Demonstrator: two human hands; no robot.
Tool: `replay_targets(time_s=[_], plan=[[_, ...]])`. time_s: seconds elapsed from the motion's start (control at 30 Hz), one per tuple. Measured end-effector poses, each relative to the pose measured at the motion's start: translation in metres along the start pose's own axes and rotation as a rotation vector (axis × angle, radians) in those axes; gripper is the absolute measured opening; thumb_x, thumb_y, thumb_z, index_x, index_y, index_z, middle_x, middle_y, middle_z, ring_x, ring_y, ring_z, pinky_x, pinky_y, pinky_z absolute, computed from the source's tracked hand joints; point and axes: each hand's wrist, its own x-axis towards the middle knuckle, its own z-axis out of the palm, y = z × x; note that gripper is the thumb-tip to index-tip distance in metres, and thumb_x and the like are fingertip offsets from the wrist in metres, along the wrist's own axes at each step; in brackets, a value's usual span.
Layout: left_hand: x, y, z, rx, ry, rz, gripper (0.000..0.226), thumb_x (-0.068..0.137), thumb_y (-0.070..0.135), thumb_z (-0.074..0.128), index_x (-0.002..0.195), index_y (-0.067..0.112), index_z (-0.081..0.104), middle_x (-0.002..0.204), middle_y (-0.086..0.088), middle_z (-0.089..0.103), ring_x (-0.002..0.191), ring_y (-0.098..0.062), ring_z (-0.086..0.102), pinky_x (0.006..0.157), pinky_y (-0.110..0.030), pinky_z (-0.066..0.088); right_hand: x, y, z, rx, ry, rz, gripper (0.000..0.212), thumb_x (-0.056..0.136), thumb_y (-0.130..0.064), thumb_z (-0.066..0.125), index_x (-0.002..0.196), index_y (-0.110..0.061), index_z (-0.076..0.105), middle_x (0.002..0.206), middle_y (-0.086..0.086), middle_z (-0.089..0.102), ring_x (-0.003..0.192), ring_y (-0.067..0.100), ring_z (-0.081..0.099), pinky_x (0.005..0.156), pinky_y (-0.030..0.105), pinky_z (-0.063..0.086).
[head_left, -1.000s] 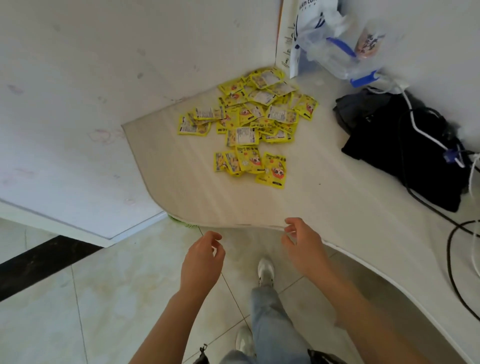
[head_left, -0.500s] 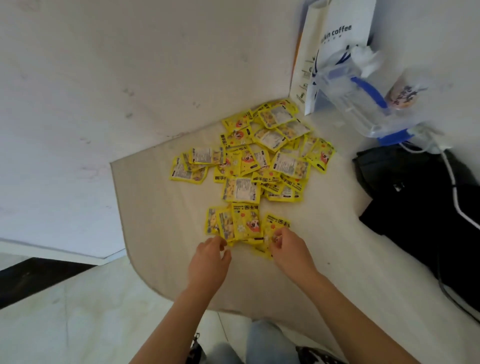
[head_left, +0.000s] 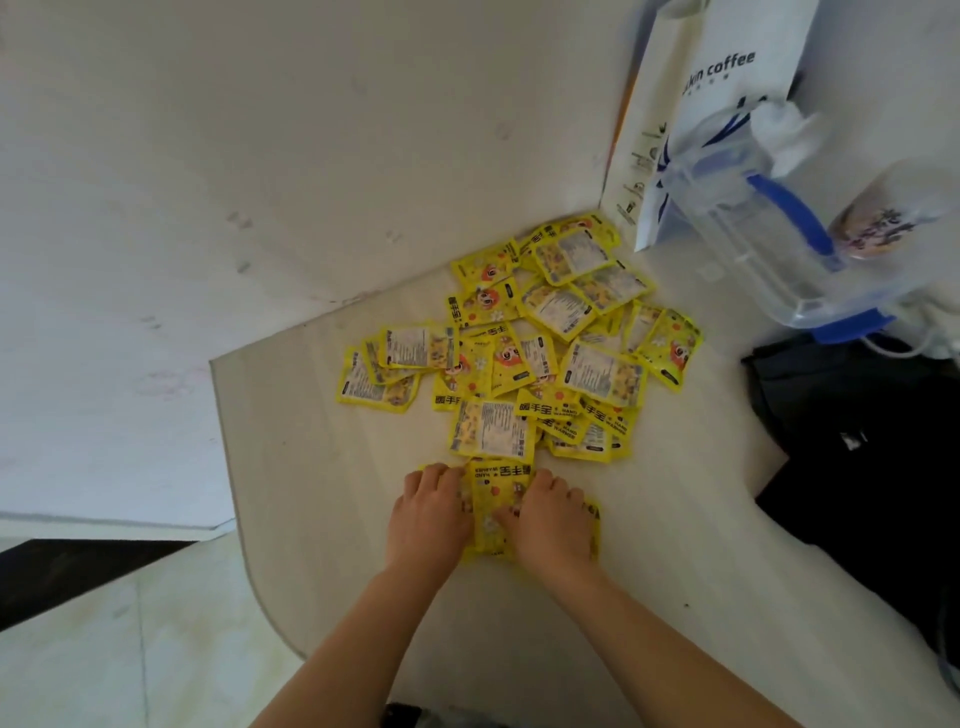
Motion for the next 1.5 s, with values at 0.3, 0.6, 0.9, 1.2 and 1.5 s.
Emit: replay_targets(time_s=[0.3,0.6,0.9,1.2,1.5], plan=[[0.006,-0.006,-0.001,0.054,0.011,0.052,0.049,0.087,0.039,0.056,0.133,0.026,0.045,0.132,0.006,0.046,0.125,-0.020,0.041,0.098,-0.031,0.041,0.008,0.007,-0.007,0.288,-0.072,0.150,0.051,0.076,-0.038,0.075,0.112,-0.015,0.047,0.111,0.005,0.064,0.103,0.027,0.061,0.081,0.038,0.053],[0.009,0.015,0.004,0.183,-0.003,0.206,0.059,0.081,0.030,0.058,0.138,0.025,0.043,0.136,0.004,0.046,0.129,-0.025,0.038,0.106,-0.036,0.031,-0.015,0.054,-0.018,0.468,-0.004,0.237,0.027,0.078,-0.027,0.072,0.070,-0.023,0.047,0.079,-0.005,0.055,0.079,0.017,0.055,0.063,0.027,0.039],[0.004,0.013,0.012,0.214,0.011,0.231,0.051,0.071,0.035,0.069,0.119,0.021,0.058,0.115,-0.002,0.058,0.109,-0.030,0.050,0.095,-0.040,0.041,-0.032,0.073,-0.006,0.460,0.053,0.319,0.027,0.079,-0.031,0.072,0.078,-0.021,0.047,0.101,0.010,0.056,0.080,0.022,0.054,0.066,0.027,0.038],[0.001,-0.008,0.001,-0.069,0.020,-0.019,0.044,0.082,0.037,0.063,0.122,0.021,0.055,0.124,0.002,0.048,0.114,-0.021,0.043,0.091,-0.030,0.042,-0.030,0.068,-0.003,0.499,0.055,0.385,0.033,0.082,-0.026,0.070,0.105,-0.008,0.055,0.115,0.020,0.048,0.096,0.031,0.050,0.086,0.035,0.046],[0.007,-0.004,0.003,-0.201,-0.041,-0.105,0.042,0.079,0.032,0.065,0.117,0.018,0.053,0.116,-0.002,0.054,0.109,-0.023,0.048,0.084,-0.032,0.042,-0.021,0.044,0.000,0.407,-0.003,0.378,0.048,0.090,-0.018,0.057,0.134,-0.024,0.040,0.129,0.015,0.032,0.113,0.038,0.041,0.083,0.033,0.036]])
